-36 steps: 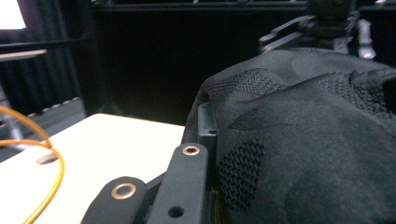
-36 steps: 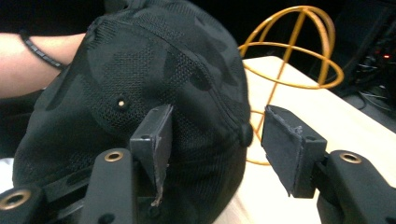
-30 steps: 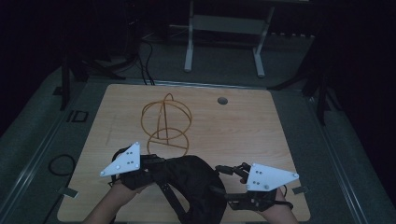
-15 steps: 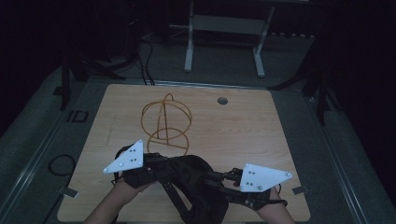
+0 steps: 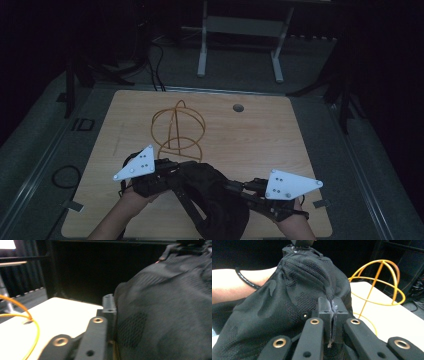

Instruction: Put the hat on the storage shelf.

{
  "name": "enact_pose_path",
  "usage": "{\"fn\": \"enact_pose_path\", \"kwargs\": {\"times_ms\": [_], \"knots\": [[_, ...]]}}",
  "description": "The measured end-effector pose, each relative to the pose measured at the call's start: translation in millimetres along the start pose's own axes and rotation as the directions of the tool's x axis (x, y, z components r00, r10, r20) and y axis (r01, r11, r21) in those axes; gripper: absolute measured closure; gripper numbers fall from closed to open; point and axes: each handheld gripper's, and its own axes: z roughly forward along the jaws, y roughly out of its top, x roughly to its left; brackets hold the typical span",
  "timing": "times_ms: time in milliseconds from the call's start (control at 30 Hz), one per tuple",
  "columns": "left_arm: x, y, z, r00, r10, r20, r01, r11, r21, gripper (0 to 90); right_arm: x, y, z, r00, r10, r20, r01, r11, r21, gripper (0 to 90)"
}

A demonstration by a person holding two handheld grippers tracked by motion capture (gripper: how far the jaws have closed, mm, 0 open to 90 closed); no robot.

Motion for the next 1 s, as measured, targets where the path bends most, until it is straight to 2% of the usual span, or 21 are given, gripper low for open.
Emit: {"fn": "enact_pose_path", "kwargs": {"times_ms": [100, 133, 167, 200, 300, 367, 467, 500, 533, 700, 733, 833, 867, 933, 967, 1000], "knots": [[1.6, -0.4, -2.2, 0.9999, -0.005, -0.011, 0.005, 1.0000, 0.001, 72.0, -1.2, 0.7, -3.6, 0.9999, -0.002, 0.010, 0.002, 1.000, -0.008, 88.4], [2.0, -0.7, -4.0, 0.9993, -0.003, -0.038, 0.004, 0.9999, 0.017, 68.8, -3.7, 1.4, -9.2, 0.9995, 0.005, 0.031, -0.004, 1.000, -0.018, 88.3], [2.0, -0.7, -4.0, 0.9993, -0.003, -0.038, 0.004, 0.9999, 0.017, 68.6, -3.7, 1.4, -9.2, 0.9995, 0.005, 0.031, -0.004, 1.000, -0.018, 88.3], [3.4, -1.6, -7.2, 0.9975, -0.004, -0.071, 0.006, 0.9997, 0.025, 67.5, -6.4, 1.9, -14.3, 0.9988, 0.015, 0.047, -0.013, 1.000, -0.027, 88.3], [4.9, -2.8, -10.8, 0.9956, -0.008, -0.093, 0.011, 0.9995, 0.031, 64.4, -11.0, 2.7, -22.8, 0.9964, 0.025, 0.081, -0.022, 0.999, -0.042, 88.3], [6.1, -7.0, -17.0, 0.9908, -0.003, -0.135, 0.011, 0.9980, 0.062, 60.8, -15.0, 3.5, -30.0, 0.9929, 0.037, 0.113, -0.031, 0.998, -0.052, 88.3], [6.7, -13.4, -21.9, 0.9872, -0.004, -0.160, 0.018, 0.9961, 0.086, 59.8, -21.2, 4.5, -38.2, 0.9869, 0.053, 0.153, -0.042, 0.997, -0.069, 88.3], [6.7, -13.4, -21.9, 0.9872, -0.004, -0.160, 0.018, 0.9961, 0.086, 59.8, -21.2, 4.5, -38.2, 0.9869, 0.053, 0.153, -0.042, 0.997, -0.069, 88.3], [7.8, -19.5, -25.3, 0.9839, -0.009, -0.178, 0.027, 0.9945, 0.101, 59.7, -24.9, 5.7, -41.7, 0.9814, 0.058, 0.183, -0.045, 0.996, -0.075, 88.2], [9.3, -31.3, -32.6, 0.9784, -0.031, -0.205, 0.056, 0.9915, 0.118, 58.8, -37.4, 9.8, -43.6, 0.9676, 0.064, 0.244, -0.046, 0.996, -0.079, 88.2], [10.6, -37.9, -36.4, 0.9749, -0.040, -0.219, 0.071, 0.9885, 0.134, 58.8, -39.9, 11.2, -42.8, 0.9638, 0.061, 0.260, -0.043, 0.996, -0.076, 88.2], [10.7, -43.9, -39.4, 0.9720, -0.054, -0.228, 0.087, 0.9868, 0.136, 57.8, -46.1, 14.3, -40.7, 0.9590, 0.061, 0.277, -0.041, 0.996, -0.075, 88.3], [10.8, -50.5, -43.2, 0.9680, -0.059, -0.244, 0.097, 0.9845, 0.146, 56.3, -52.1, 17.8, -37.8, 0.9518, 0.061, 0.301, -0.041, 0.996, -0.073, 88.2], [9.9, -58.2, -46.8, 0.9639, -0.061, -0.259, 0.104, 0.9826, 0.154, 56.2, -58.3, 21.6, -34.1, 0.9467, 0.057, 0.317, -0.037, 0.997, -0.070, 88.2], [9.9, -58.2, -46.8, 0.9639, -0.061, -0.259, 0.104, 0.9826, 0.154, 56.2, -58.3, 21.6, -34.1, 0.9467, 0.057, 0.317, -0.037, 0.997, -0.070, 88.2], [8.4, -65.7, -49.8, 0.9613, -0.060, -0.269, 0.106, 0.9812, 0.161, 56.1, -63.7, 25.7, -29.8, 0.9382, 0.056, 0.341, -0.035, 0.997, -0.066, 88.2]]}}
